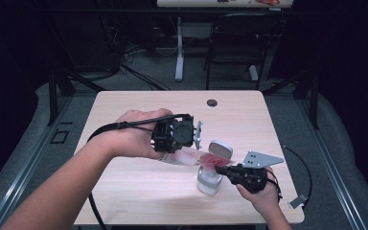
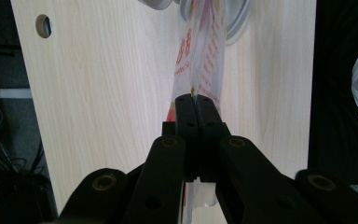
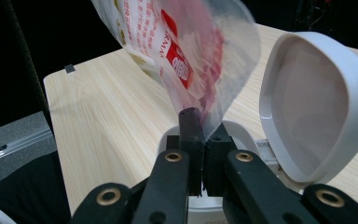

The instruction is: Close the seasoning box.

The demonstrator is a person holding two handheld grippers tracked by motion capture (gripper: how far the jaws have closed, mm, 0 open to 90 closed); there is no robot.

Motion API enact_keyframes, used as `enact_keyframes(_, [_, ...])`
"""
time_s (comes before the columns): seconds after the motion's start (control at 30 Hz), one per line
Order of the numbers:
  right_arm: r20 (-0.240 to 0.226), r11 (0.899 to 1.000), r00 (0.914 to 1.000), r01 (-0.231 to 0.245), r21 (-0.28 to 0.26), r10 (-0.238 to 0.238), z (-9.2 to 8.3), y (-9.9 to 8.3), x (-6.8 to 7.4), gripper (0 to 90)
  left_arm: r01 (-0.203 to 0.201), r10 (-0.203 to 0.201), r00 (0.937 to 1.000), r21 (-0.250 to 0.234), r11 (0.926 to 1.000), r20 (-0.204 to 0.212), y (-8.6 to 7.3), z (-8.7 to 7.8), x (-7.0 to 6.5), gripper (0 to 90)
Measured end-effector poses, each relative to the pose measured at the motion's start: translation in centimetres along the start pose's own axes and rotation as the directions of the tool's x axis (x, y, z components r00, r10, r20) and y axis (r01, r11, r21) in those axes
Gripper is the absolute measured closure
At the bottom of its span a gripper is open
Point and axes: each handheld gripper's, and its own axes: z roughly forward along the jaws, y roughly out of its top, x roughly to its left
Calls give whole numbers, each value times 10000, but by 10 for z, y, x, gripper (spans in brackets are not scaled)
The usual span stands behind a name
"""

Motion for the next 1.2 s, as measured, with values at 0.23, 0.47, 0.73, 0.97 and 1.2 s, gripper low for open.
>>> enact_keyframes(0.23, [39, 9998, 9999, -134, -124, 135, -4, -6, -2, 893, -109, 109, 9999, 33, 9999, 49, 9, 1, 0, 900])
enact_keyframes(0.47, [31, 9996, 9998, -220, -160, 221, -6, -9, -5, 893, -240, 240, 9997, 25, 9997, 26, 14, 0, 0, 900])
enact_keyframes(0.73, [23, 9997, 9998, -207, -154, 207, -5, -9, -3, 894, -311, 311, 9995, 74, 9995, -27, 15, -2, -1, 900])
enact_keyframes(0.97, [-12, 9997, 9999, -155, -178, 155, -1, -7, 0, 894, -302, 304, 9995, 160, 9994, -84, 13, -6, -2, 900])
enact_keyframes(1.2, [-80, 10000, 10000, -43, -59, 43, 5, -6, 3, 895, -244, 246, 9996, 198, 9995, -113, 8, -7, -2, 900])
